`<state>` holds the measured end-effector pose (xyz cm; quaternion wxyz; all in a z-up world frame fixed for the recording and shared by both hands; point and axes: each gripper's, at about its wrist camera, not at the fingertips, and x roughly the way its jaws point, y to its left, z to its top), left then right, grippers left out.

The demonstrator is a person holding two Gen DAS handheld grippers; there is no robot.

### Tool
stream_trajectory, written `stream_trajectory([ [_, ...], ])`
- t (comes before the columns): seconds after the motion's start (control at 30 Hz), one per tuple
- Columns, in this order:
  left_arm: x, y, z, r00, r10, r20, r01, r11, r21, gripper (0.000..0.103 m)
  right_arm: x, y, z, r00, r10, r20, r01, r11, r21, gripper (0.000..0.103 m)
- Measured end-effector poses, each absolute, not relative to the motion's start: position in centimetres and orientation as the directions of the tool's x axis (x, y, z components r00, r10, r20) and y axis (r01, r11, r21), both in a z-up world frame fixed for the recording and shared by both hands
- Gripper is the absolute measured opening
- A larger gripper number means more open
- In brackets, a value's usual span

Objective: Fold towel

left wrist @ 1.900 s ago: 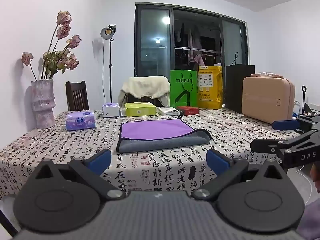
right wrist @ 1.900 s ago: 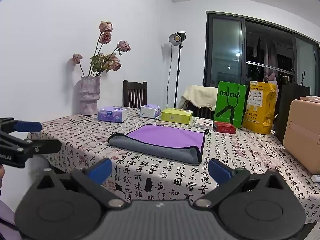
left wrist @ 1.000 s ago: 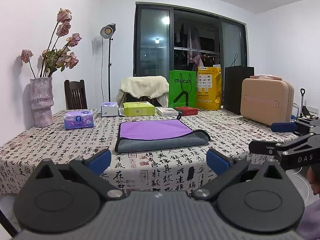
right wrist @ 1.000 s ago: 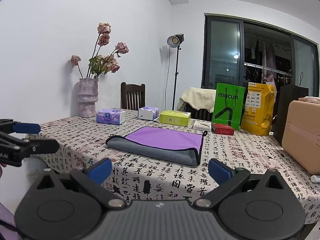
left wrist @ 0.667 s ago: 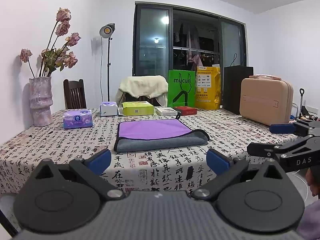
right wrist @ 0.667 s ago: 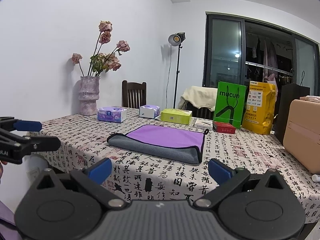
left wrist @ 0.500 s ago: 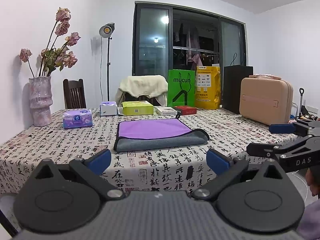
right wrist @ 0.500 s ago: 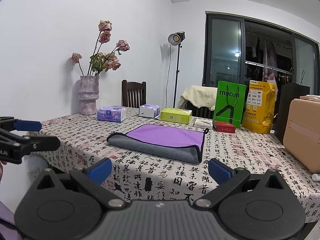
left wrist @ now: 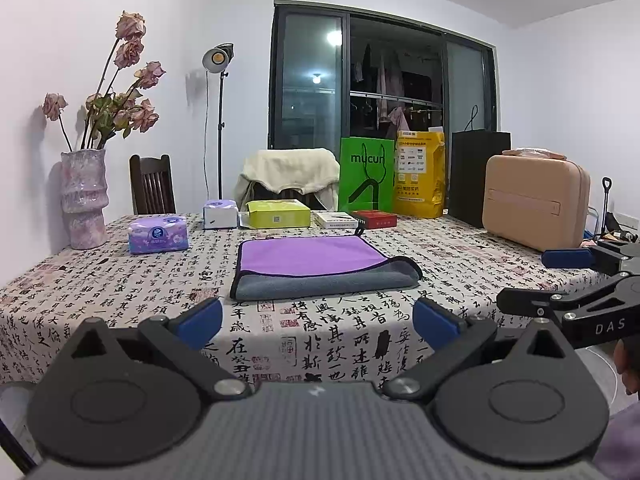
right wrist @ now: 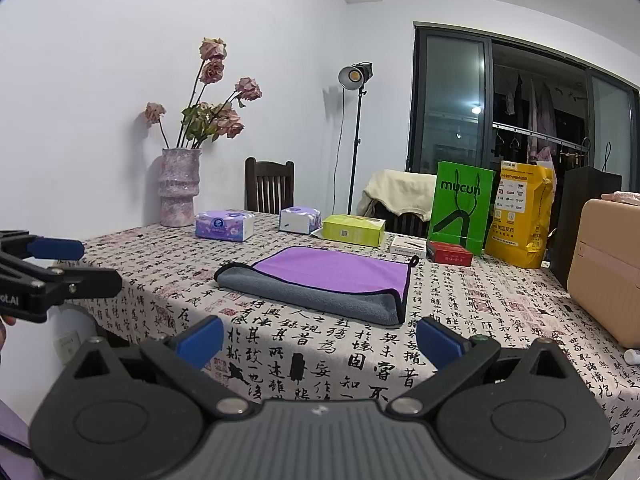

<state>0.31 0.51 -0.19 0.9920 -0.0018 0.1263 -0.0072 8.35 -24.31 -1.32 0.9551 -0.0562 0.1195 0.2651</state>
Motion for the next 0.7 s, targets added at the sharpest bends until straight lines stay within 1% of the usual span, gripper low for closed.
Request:
stream_trajectory([
  [0.7, 0.41, 0.34, -0.40, 0.965, -0.012, -0.262, 0.010, 1.000, -0.007, 0.103, 8.32, -24.50, -1.27, 0.834, 0.488, -0.258, -0.517, 0.855, -0.053, 0.103],
])
